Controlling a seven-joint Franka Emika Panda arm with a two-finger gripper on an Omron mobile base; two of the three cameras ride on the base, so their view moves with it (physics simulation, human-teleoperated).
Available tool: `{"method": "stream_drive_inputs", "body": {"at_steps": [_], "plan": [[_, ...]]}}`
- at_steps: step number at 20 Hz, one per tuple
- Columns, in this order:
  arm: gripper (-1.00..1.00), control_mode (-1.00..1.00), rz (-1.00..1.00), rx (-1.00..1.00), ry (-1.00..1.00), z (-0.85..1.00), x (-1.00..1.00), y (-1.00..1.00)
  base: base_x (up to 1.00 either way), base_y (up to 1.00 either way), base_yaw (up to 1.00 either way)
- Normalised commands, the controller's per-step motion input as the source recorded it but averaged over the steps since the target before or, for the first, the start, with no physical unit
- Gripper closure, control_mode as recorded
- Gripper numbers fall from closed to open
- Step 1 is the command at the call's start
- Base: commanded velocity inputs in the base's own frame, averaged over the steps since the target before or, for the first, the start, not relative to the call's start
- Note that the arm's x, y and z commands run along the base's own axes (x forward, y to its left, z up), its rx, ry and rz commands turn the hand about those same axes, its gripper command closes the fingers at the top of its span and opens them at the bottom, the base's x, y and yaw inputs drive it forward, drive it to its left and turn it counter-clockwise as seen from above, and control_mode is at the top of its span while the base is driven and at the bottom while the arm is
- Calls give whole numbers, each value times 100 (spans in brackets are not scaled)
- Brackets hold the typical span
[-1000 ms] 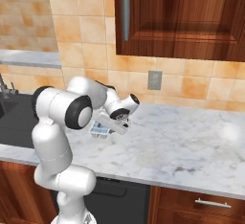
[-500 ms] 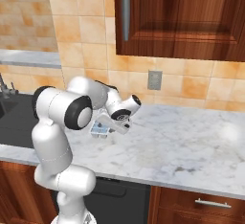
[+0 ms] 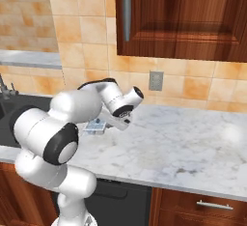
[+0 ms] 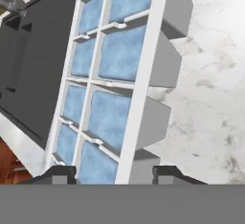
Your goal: The ice cube tray has been filled with water. Take the tray and place it in the freezer to make ice. Close the freezer door after placing the tray.
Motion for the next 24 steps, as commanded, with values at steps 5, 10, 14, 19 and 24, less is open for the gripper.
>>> {"method": "stream_drive_inputs", "body": {"at_steps": [5,10,14,19,24], "plan": [[100,-100,-14,9,8,87,-50,0,0,0,0],[100,-100,-24,12,0,78,-44,1,0,0,0],[100,-100,-17,9,0,69,-34,12,0,0,0],[100,-100,-12,1,0,57,-62,8,0,0,0],[100,-100,-4,-2,0,48,-39,1,0,0,0]]}}
